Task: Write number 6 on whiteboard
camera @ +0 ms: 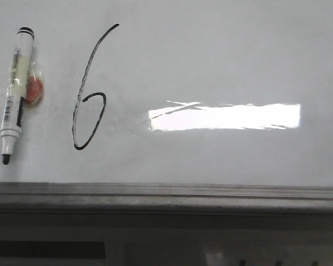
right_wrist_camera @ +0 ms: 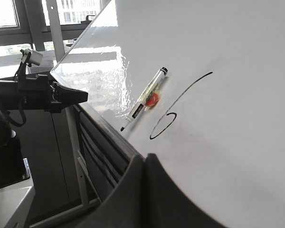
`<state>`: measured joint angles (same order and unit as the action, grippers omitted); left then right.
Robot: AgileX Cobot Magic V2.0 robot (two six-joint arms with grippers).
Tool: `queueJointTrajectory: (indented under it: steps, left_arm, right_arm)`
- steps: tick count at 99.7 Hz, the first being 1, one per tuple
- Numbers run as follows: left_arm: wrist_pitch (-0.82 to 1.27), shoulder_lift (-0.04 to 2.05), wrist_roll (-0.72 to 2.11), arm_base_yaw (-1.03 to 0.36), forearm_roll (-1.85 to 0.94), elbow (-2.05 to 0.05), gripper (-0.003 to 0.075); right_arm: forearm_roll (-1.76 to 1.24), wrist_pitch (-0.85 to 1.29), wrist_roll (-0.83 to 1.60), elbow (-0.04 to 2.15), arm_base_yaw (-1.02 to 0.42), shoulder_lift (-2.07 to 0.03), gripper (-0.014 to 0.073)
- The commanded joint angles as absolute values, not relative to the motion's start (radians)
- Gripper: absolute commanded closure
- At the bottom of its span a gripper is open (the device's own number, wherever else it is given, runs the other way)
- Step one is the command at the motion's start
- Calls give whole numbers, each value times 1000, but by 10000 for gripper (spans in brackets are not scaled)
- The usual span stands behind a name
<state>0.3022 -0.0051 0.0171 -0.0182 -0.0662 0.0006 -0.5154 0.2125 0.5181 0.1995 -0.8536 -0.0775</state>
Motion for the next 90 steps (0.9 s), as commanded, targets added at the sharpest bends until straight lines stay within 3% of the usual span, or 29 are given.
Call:
queueJointTrajectory:
  steps: [1, 11, 90]
  left_arm:
    - [199, -35, -10, -4, -66, 18, 741]
    - [275, -35, -29, -4, -64, 24, 741]
    - [275, -33, -34, -6, -64, 24, 741]
  right_arm:
    - [-511, 138, 533, 223, -855, -87, 657]
    - [-511, 138, 533, 223, -855, -87, 657]
    - [-511, 138, 533, 223, -855, -87, 657]
